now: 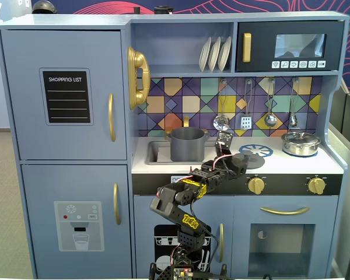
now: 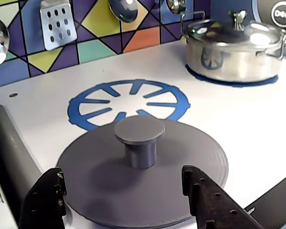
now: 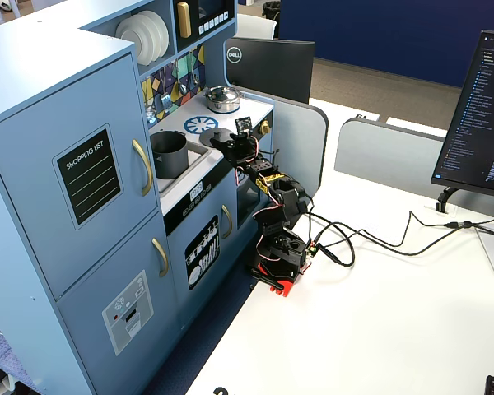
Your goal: Pick up the lid from the counter and put it on the gray recipient
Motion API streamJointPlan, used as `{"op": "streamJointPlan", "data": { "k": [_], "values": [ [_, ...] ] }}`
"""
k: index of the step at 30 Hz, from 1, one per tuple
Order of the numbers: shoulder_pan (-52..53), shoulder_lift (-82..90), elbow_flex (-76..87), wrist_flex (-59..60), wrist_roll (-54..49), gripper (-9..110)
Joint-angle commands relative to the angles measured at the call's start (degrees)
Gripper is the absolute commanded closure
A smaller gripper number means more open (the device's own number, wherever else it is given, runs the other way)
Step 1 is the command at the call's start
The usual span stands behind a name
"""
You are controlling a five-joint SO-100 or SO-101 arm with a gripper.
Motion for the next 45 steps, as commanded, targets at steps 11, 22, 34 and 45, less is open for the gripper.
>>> {"op": "streamJointPlan", "data": {
  "k": [11, 22, 34, 45],
  "values": [
    [0.88, -13.36, -10.28, -10.81, 1.32, 78],
    [0.62, -21.97, -17.05, -11.69, 1.49, 79],
    [0.35, -27.16, -19.69, -11.25, 2.02, 91],
    [-1.76, -27.51, -19.51, -10.81, 2.11, 102]
  ]
}}
